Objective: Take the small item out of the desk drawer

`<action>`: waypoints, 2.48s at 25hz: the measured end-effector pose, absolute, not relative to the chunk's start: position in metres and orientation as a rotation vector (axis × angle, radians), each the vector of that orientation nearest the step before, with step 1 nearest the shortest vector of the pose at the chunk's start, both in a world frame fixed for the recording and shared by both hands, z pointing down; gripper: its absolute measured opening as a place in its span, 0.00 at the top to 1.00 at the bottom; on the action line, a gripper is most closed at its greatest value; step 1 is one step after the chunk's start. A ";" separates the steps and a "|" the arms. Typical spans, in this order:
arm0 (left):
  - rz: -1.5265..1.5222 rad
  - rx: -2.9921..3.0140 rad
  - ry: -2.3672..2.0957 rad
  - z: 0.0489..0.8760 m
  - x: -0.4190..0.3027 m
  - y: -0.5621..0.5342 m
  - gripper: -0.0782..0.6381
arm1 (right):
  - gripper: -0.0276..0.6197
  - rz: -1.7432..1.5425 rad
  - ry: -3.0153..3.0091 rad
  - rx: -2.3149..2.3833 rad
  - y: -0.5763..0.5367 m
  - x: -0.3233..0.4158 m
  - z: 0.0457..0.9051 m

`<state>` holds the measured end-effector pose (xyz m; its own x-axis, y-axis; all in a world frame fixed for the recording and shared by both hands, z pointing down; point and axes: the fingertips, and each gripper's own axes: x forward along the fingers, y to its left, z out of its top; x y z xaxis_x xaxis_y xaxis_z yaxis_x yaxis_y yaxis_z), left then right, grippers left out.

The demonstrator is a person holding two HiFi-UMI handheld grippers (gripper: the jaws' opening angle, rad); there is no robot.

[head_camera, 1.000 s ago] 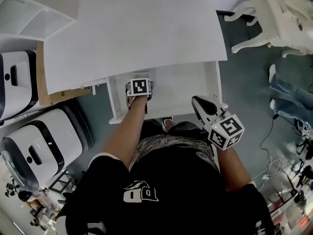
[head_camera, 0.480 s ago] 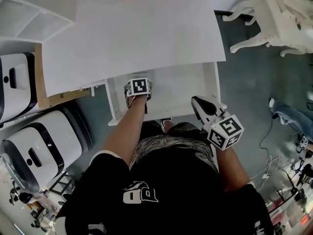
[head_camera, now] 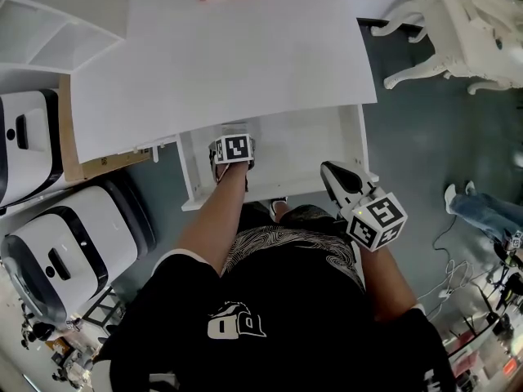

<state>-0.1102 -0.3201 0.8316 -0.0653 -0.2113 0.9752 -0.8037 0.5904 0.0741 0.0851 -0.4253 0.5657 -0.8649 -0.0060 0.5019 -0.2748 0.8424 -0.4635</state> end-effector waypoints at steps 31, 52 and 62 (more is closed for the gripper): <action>0.552 1.037 -1.524 0.771 -0.100 -0.300 0.30 | 0.94 0.609 -2.653 0.100 -0.398 0.069 0.512; 0.204 1.416 -1.645 0.599 -0.088 -0.298 0.30 | 0.94 0.529 -2.782 -0.008 -0.370 0.039 0.452; -0.053 1.648 -1.720 0.493 -0.071 -0.300 0.30 | 0.94 0.461 -2.831 -0.057 -0.366 0.029 0.418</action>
